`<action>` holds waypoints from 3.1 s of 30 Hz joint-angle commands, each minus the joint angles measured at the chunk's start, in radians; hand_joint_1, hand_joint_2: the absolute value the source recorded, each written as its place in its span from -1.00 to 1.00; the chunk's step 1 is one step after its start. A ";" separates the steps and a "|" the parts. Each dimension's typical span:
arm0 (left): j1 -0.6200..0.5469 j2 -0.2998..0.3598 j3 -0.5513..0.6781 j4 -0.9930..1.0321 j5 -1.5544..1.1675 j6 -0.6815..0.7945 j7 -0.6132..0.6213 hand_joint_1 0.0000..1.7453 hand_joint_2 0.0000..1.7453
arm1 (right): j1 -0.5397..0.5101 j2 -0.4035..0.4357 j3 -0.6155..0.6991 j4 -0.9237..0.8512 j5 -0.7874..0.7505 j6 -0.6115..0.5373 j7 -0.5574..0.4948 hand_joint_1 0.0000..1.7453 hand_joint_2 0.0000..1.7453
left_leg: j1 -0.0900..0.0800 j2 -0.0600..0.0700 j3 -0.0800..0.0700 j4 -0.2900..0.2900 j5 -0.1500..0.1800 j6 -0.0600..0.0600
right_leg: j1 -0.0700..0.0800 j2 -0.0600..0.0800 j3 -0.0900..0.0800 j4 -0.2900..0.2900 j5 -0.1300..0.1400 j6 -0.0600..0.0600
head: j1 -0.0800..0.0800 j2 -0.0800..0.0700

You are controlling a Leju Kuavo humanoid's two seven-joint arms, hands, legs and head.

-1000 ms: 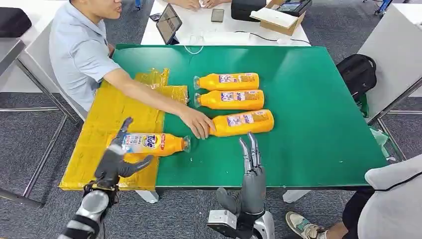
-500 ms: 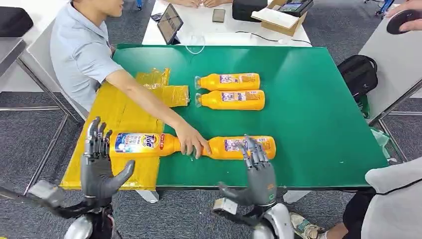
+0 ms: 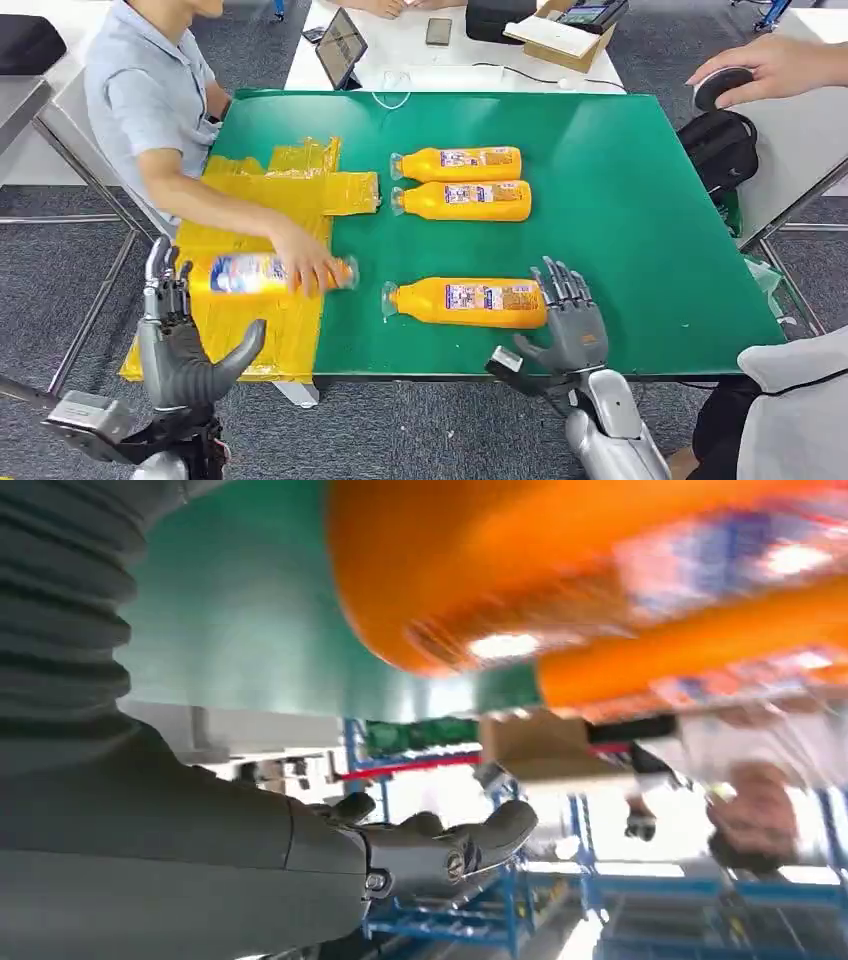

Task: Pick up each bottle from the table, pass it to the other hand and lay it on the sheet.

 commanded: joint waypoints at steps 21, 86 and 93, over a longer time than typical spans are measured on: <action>-0.202 0.016 -0.212 0.194 0.055 -0.030 0.055 -1.00 1.00 | -0.337 0.078 0.067 0.597 -0.068 0.241 0.059 -1.00 1.00 | 0.002 0.002 0.003 0.000 0.000 -0.002 | 0.002 0.000 0.003 -0.001 0.000 -0.003 | 0.000 0.000; -0.034 0.053 -0.341 0.331 0.280 -0.054 0.121 -1.00 1.00 | 0.032 0.216 0.240 -0.112 -0.947 0.352 -0.228 1.00 1.00 | 0.001 0.006 -0.001 -0.001 -0.002 -0.001 | 0.001 0.005 -0.003 0.000 0.001 -0.004 | 0.000 0.000; -0.056 0.025 -0.321 0.302 0.289 -0.117 0.102 -1.00 1.00 | 0.011 0.241 0.412 -0.006 -0.887 0.330 -0.242 1.00 1.00 | 0.002 0.005 -0.001 0.000 -0.001 -0.001 | 0.002 0.004 -0.004 -0.001 0.002 -0.004 | 0.000 0.000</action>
